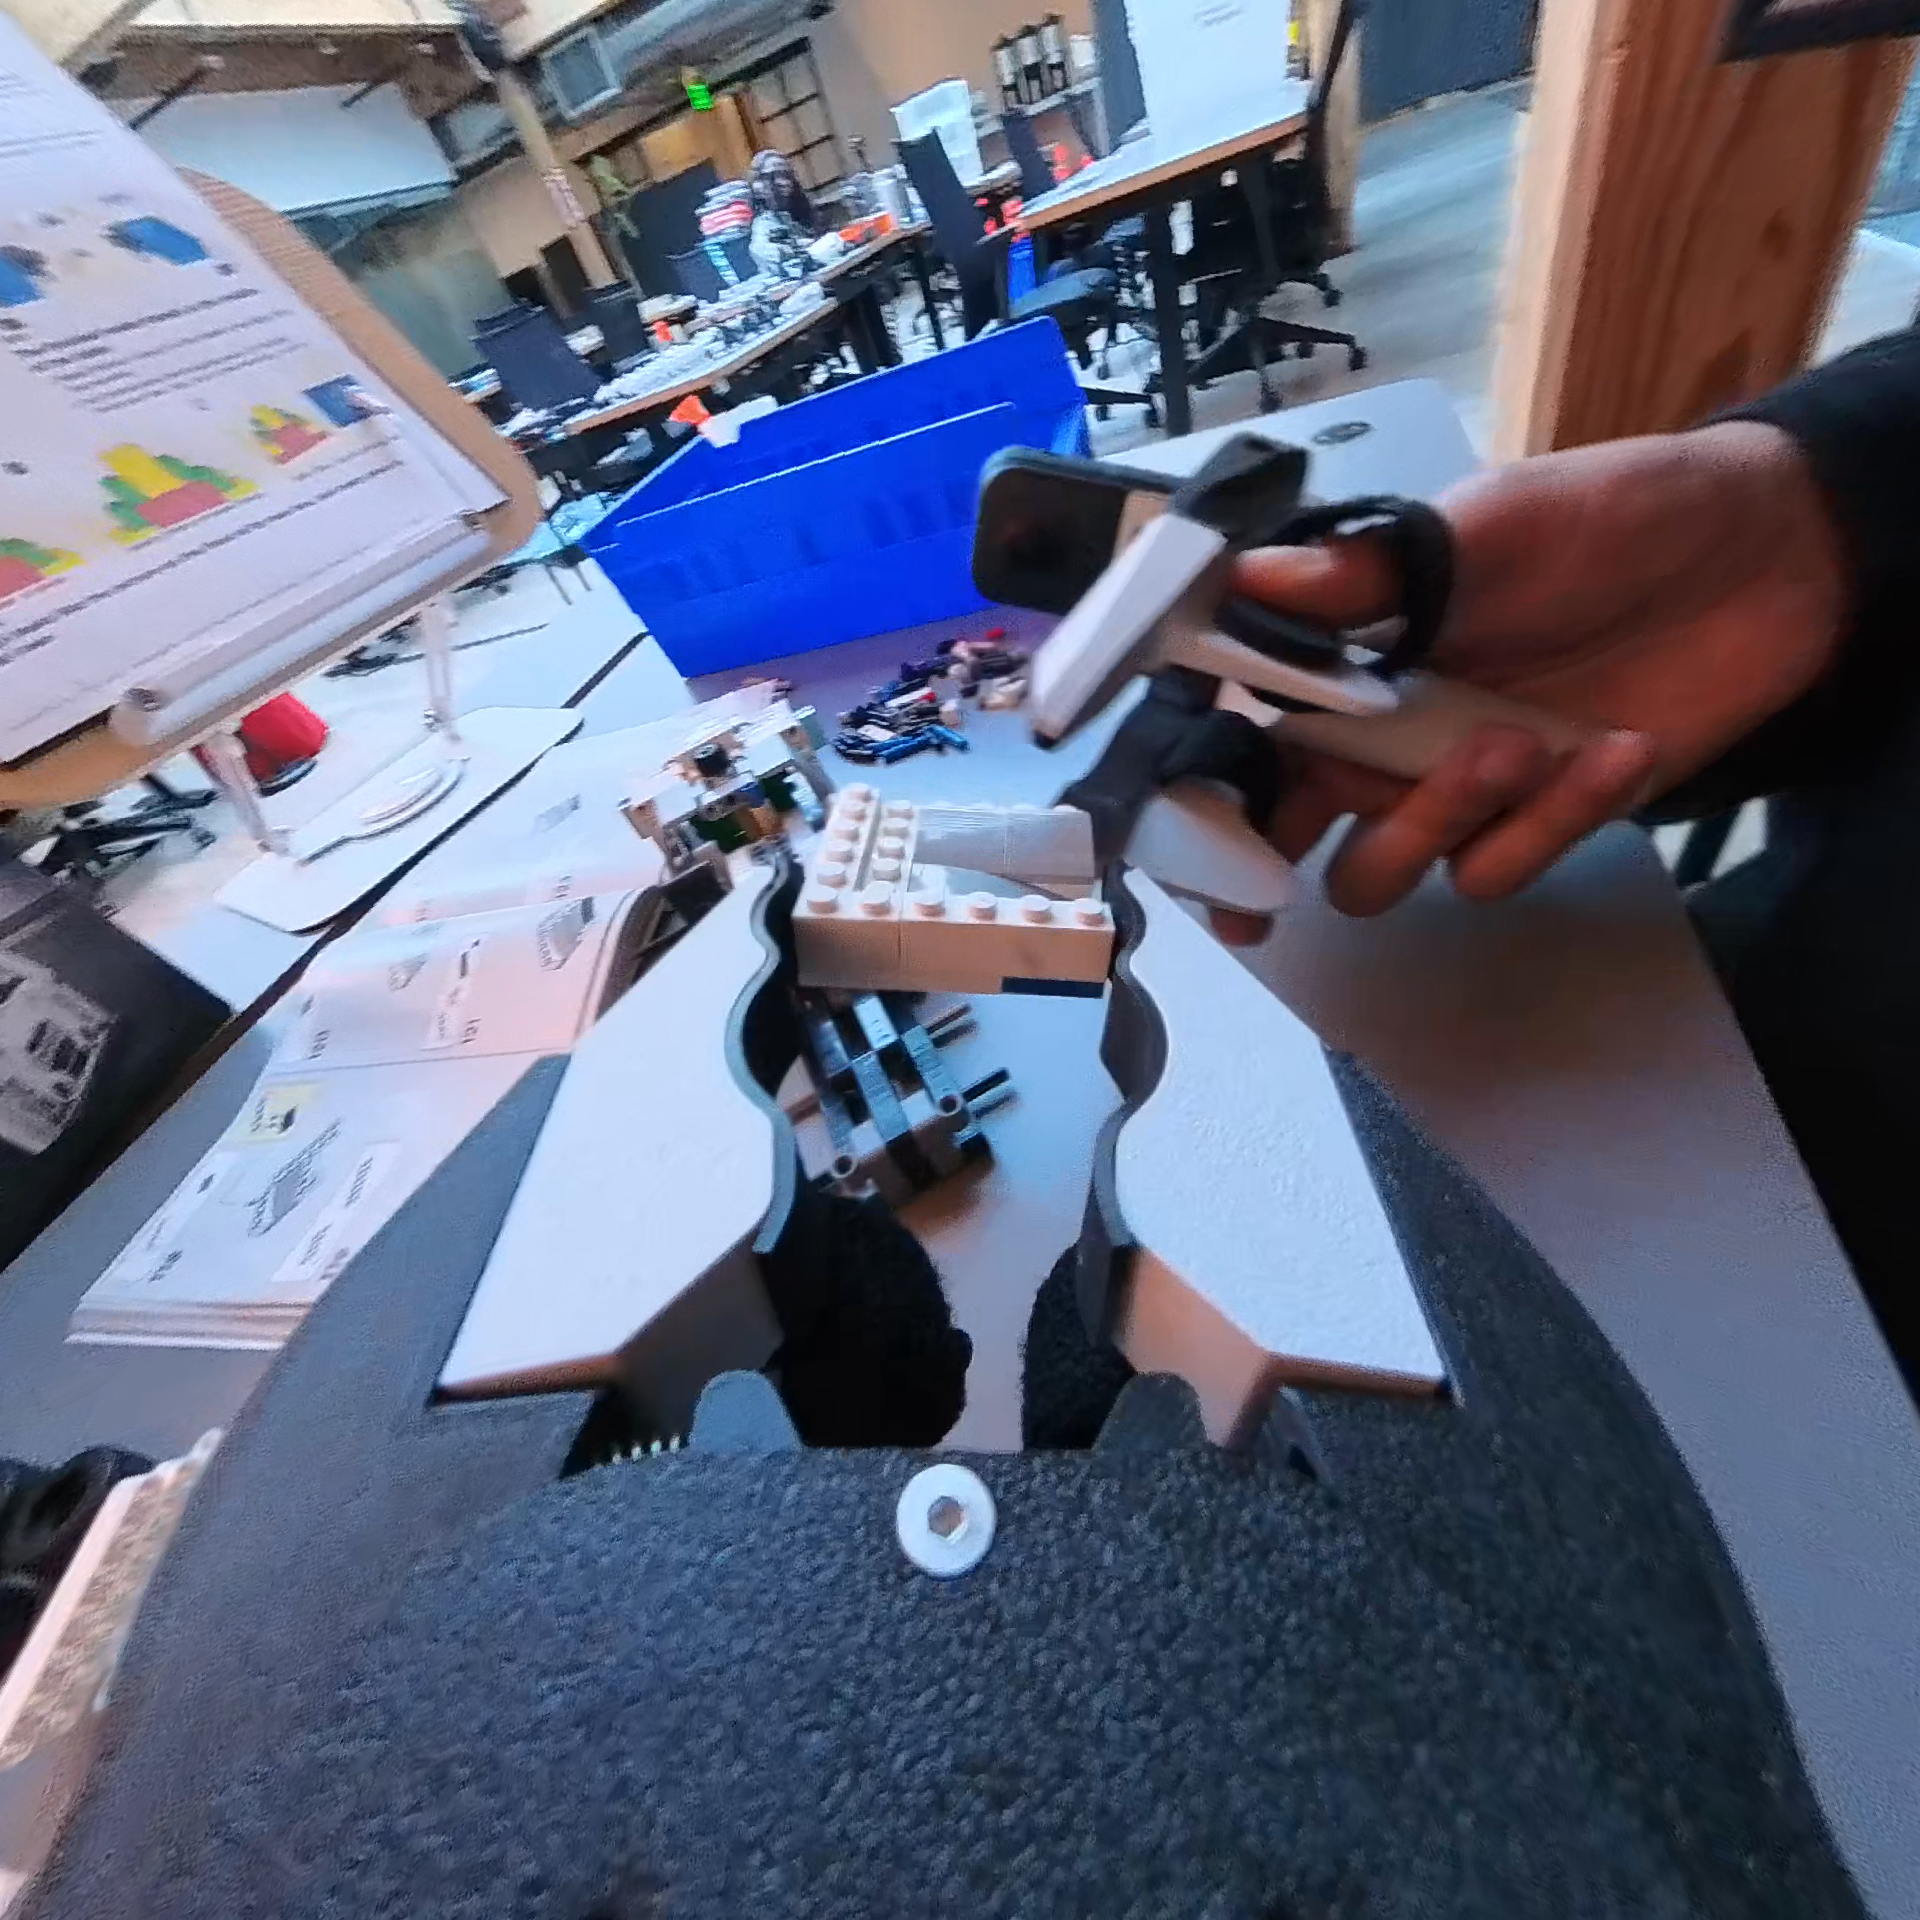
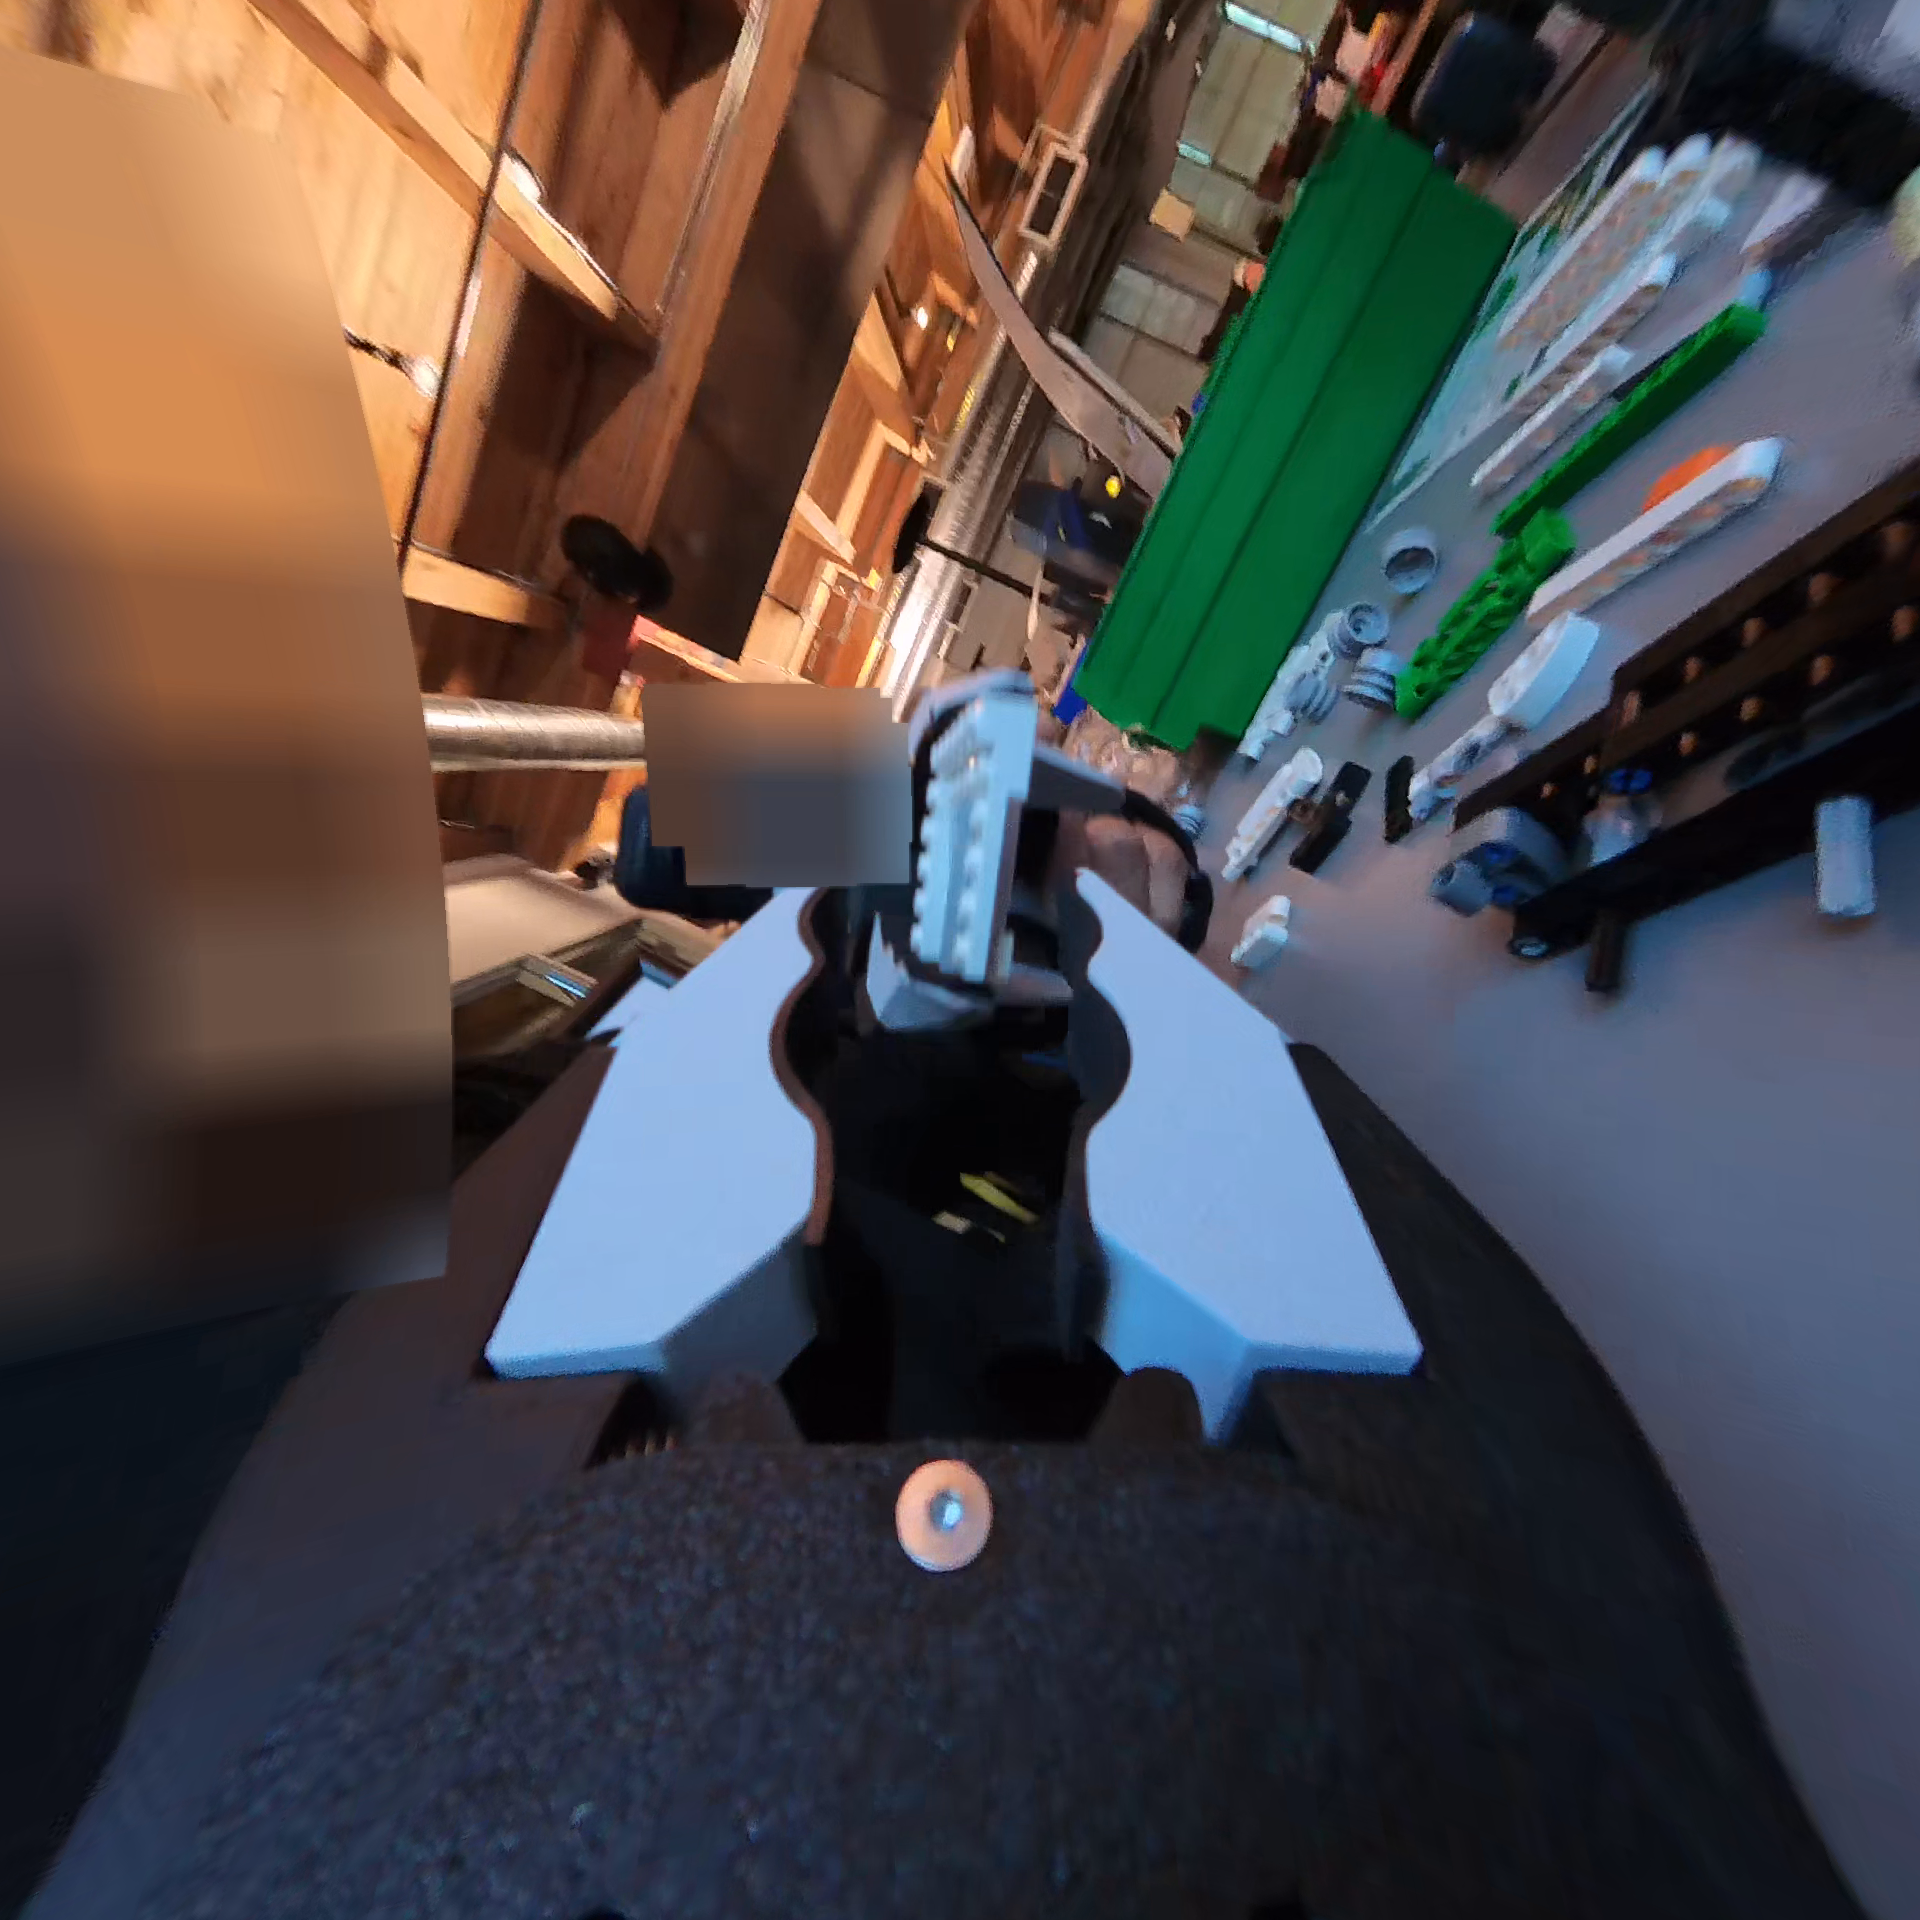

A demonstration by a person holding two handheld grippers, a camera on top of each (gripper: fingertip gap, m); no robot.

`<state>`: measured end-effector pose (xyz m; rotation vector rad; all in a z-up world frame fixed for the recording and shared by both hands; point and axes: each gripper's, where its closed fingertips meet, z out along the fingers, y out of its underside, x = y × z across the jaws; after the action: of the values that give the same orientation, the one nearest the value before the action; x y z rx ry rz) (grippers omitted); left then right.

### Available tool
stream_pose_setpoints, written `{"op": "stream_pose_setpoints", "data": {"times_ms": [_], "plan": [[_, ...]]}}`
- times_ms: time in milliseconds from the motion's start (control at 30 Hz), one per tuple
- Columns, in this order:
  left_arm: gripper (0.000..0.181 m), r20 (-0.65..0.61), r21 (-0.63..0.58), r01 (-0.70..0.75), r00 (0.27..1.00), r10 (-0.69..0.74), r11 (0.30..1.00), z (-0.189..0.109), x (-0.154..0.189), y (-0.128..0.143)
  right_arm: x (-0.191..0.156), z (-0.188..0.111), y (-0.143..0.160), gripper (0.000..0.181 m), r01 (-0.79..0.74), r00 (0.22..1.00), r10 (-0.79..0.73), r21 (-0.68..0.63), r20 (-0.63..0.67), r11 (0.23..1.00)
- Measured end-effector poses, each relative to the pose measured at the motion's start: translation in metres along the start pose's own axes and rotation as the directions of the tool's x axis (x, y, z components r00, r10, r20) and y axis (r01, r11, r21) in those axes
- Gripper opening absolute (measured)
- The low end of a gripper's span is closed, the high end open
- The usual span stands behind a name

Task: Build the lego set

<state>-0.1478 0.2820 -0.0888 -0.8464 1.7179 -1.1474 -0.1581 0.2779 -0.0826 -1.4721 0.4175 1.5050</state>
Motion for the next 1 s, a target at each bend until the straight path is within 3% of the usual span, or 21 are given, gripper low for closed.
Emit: {"op": "stream_pose_setpoints", "data": {"times_ms": [67, 200, 367, 400, 500, 633, 733, 867, 1000], "plan": [[0.056, 0.021, -0.001, 0.015, 1.000, -0.015, 1.000, 0.000, -0.004, 0.001, 0.001, 0.004, 0.010, 0.039, -0.022, 1.000, 0.022, -0.024, -0.009, 0.999], [0.055, 0.016, -0.003, 0.023, 1.000, -0.023, 1.000, 0.001, -0.002, 0.003, 0.005, 0.005, 0.013, 0.012, -0.059, 0.998, 0.059, -0.011, -0.014, 0.998], [0.058, -0.068, -0.041, 0.009, 0.998, -0.011, 0.999, 0.004, 0.011, 0.014, 0.012, -0.005, 0.019, 0.012, -0.032, 0.995, 0.023, -0.098, -0.096, 0.995], [0.066, -0.091, -0.046, 0.022, 0.996, -0.026, 0.999, 0.004, 0.013, 0.015, 0.013, -0.009, 0.018, 0.012, -0.033, 0.993, 0.020, -0.113, -0.117, 0.993], [0.093, -0.156, -0.068, 0.062, 0.985, -0.072, 0.996, 0.005, 0.018, 0.019, 0.014, -0.021, 0.017, 0.012, -0.014, 0.985, -0.023, -0.212, -0.170, 0.977], [0.099, -0.207, -0.065, 0.007, 0.978, -0.020, 0.998, 0.004, 0.028, 0.018, 0.009, -0.028, 0.027, 0.012, 0.016, 0.979, -0.104, -0.446, -0.173, 0.895], [0.096, -0.236, -0.065, -0.078, 0.970, 0.061, 0.995, 0.003, 0.037, 0.019, 0.001, -0.027, 0.043, 0.012, 0.016, 0.989, -0.102, -0.618, -0.105, 0.786], [0.087, -0.258, -0.101, -0.087, 0.964, 0.058, 0.991, 0.003, 0.045, 0.023, 0.009, -0.022, 0.049, 0.012, 0.029, 0.985, -0.138, -0.693, -0.103, 0.720], [0.070, -0.273, -0.107, -0.018, 0.962, -0.012, 0.994, 0.003, 0.044, 0.022, 0.006, -0.014, 0.046, 0.012, 0.032, 0.990, -0.117, -0.677, -0.080, 0.736]]}}
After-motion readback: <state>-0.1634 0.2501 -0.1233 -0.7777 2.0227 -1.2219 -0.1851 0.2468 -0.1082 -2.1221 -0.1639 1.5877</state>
